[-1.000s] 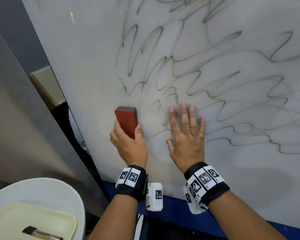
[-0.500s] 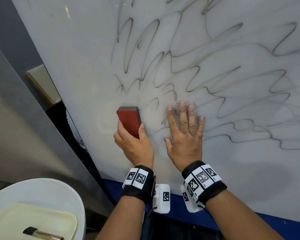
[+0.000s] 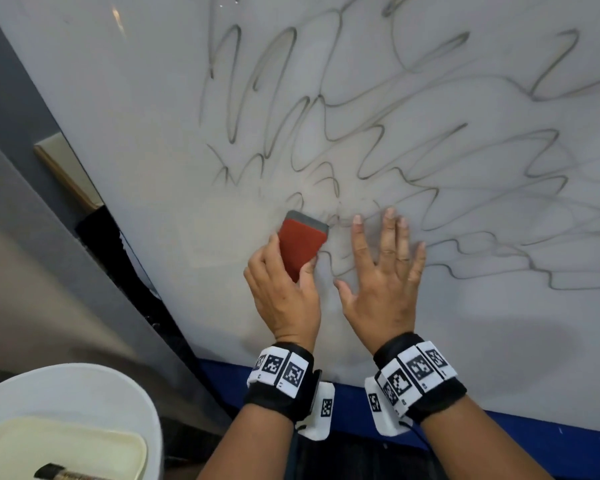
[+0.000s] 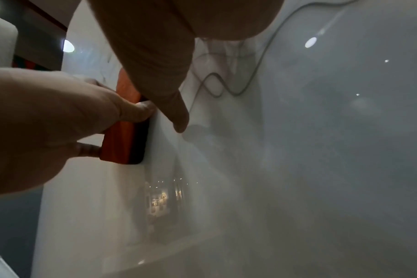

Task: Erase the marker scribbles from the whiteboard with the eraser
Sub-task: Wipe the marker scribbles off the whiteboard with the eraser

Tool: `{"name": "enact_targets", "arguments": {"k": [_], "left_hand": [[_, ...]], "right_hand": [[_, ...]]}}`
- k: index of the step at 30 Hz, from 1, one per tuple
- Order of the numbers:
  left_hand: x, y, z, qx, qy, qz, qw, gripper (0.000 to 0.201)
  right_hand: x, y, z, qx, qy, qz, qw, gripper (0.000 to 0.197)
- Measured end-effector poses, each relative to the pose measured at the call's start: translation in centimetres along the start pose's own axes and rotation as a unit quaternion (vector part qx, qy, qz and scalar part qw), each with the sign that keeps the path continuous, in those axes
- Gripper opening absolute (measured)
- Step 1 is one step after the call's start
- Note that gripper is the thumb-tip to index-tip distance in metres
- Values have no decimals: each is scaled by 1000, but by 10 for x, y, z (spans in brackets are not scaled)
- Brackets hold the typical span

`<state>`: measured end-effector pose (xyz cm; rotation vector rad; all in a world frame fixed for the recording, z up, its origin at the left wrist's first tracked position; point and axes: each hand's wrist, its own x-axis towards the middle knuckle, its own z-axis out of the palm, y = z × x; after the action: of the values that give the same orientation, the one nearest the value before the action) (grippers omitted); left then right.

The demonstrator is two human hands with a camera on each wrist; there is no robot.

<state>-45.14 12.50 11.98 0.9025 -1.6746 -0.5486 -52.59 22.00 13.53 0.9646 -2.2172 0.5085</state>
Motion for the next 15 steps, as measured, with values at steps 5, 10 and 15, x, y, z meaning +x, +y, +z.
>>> {"name": "enact_targets", "arguments": {"k": [5,10,15], "left_hand": [[6,-1,1,-53,24,-57,997,70],[2,6,3,-22,21,-18,999,69],[2,0,-1,4,-5,45,999,67]], "right_hand": [[0,-6,4,13,9,19,1000,114],[0,-7,5,25,17,31,999,110],[-1,-8,3,38,21,30,999,109]]}}
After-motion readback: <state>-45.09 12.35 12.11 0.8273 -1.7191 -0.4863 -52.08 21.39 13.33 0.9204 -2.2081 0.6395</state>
